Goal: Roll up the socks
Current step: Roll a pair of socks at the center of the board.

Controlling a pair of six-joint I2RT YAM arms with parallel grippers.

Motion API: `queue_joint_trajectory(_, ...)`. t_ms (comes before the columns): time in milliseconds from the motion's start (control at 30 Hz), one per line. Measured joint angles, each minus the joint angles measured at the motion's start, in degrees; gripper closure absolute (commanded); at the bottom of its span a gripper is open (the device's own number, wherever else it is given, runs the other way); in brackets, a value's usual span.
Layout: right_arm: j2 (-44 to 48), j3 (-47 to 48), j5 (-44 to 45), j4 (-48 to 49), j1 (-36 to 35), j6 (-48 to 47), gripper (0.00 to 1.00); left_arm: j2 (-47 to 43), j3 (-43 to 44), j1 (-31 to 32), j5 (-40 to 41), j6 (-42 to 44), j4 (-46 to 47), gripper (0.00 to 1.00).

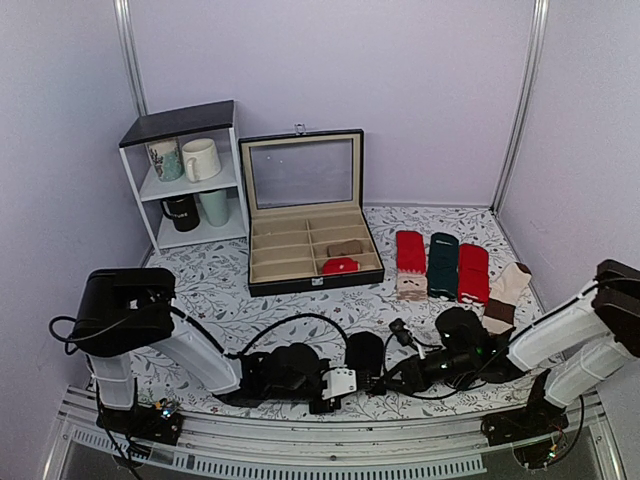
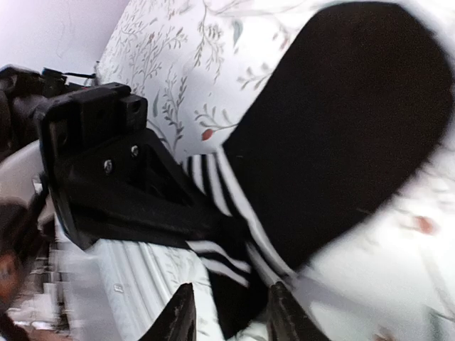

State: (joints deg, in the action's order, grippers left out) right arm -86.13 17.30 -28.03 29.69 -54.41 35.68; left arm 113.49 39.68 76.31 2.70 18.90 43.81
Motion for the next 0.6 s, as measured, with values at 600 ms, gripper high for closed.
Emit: queue_joint_trajectory(600,13.73,-7.50,27.21,5.42,-19.61,-29.31,0.48,-3.15,0.90,-3.26,-7.91,-10.67,-8.59,1.00)
